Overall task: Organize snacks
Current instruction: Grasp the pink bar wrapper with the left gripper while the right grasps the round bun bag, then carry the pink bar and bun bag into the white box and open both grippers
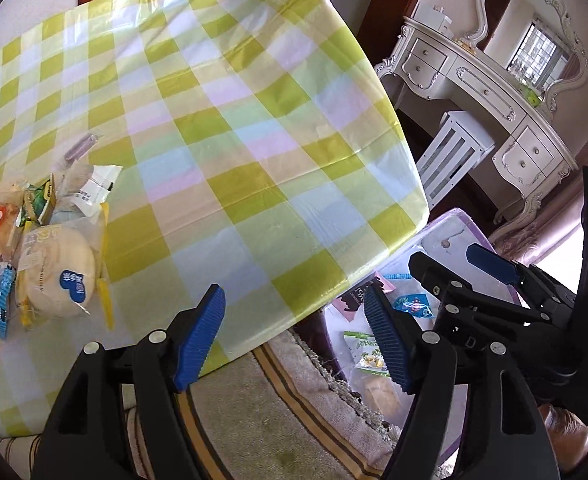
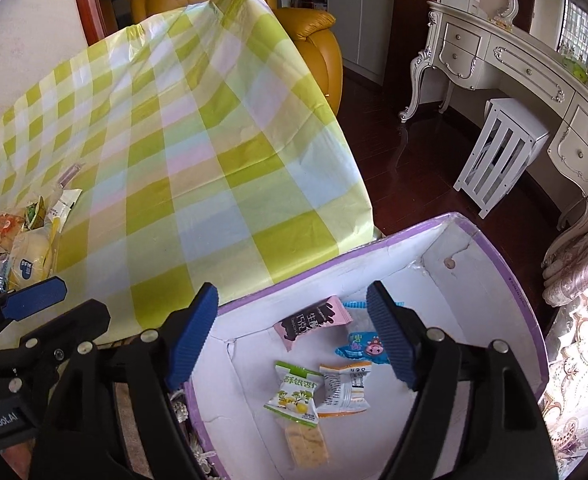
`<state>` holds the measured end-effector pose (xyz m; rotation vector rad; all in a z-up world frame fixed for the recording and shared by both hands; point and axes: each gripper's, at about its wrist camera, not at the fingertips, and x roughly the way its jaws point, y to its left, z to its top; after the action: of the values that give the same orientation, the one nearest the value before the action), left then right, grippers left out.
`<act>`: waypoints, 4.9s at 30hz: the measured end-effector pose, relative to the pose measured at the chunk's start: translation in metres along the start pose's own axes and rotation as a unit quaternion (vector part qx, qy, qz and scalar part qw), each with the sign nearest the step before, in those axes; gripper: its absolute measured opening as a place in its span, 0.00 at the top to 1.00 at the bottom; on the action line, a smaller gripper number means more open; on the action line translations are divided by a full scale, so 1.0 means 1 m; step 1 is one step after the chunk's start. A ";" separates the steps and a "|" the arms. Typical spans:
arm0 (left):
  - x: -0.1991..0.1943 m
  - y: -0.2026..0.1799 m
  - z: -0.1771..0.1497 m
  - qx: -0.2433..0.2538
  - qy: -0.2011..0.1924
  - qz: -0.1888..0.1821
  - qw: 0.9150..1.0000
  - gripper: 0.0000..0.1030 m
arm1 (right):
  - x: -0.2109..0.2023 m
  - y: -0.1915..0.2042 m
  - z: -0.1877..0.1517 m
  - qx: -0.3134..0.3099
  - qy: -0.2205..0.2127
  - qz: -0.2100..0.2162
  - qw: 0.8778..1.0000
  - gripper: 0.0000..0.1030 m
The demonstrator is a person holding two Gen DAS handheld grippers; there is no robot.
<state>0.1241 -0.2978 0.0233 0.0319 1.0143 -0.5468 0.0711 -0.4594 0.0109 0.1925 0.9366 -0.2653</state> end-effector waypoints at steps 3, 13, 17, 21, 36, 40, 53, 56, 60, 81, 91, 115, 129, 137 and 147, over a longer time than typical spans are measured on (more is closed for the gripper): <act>-0.016 0.019 -0.002 -0.014 -0.024 0.022 0.999 0.32 | -0.009 0.020 0.003 -0.020 -0.019 0.015 1.000 0.26; -0.075 0.117 -0.029 -0.119 -0.090 0.102 0.984 0.32 | -0.025 0.096 0.005 -0.092 -0.026 0.086 0.992 0.25; -0.094 0.165 -0.046 -0.179 -0.100 0.119 0.971 0.32 | -0.025 0.127 0.001 -0.135 -0.017 0.103 0.985 0.25; -0.106 0.211 -0.062 -0.241 -0.098 0.133 0.956 0.34 | -0.027 0.157 -0.004 -0.190 -0.018 0.105 0.976 0.22; -0.096 0.308 -0.082 -0.352 -0.063 0.140 0.923 0.43 | -0.013 0.252 -0.010 -0.334 -0.022 0.132 0.933 0.11; -0.088 0.320 -0.079 -0.361 -0.055 0.142 0.920 0.43 | -0.006 0.266 -0.008 -0.359 -0.026 0.129 0.924 0.10; -0.069 0.326 -0.052 -0.315 -0.042 0.197 0.927 0.51 | 0.020 0.296 0.000 -0.397 -0.024 0.133 0.908 0.09; -0.066 0.327 -0.048 -0.298 -0.040 0.213 0.930 0.61 | 0.027 0.299 0.004 -0.395 -0.013 0.145 0.907 0.06; -0.064 0.329 -0.045 -0.287 -0.043 0.226 0.930 0.72 | 0.033 0.306 0.005 -0.407 -0.004 0.155 0.900 0.06; -0.067 0.333 -0.052 -0.297 -0.064 0.226 0.926 0.82 | 0.068 0.294 0.013 -0.316 0.084 0.205 0.922 0.34; -0.086 0.323 -0.059 -0.303 -0.089 0.237 0.919 0.82 | 0.045 0.278 0.011 -0.294 0.057 0.199 0.933 0.36; -0.094 0.193 -0.038 -0.190 -0.111 0.153 0.963 0.82 | 0.005 0.168 0.007 -0.195 0.029 0.116 0.974 0.36; -0.062 0.100 -0.025 -0.092 -0.070 0.075 0.990 0.82 | 0.001 0.082 -0.007 -0.133 0.040 0.057 0.989 0.36; -0.042 0.040 -0.019 -0.031 -0.042 0.027 0.998 0.82 | -0.002 0.028 -0.014 -0.091 0.040 0.026 0.995 0.36; -0.005 -0.028 -0.019 0.023 0.020 -0.059 0.998 0.82 | 0.004 -0.034 -0.030 -0.040 0.049 -0.003 0.998 0.36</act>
<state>0.0948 -0.3148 0.0233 0.0237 1.0468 -0.6794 0.0400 -0.4839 -0.0119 0.1290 1.0434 -0.2250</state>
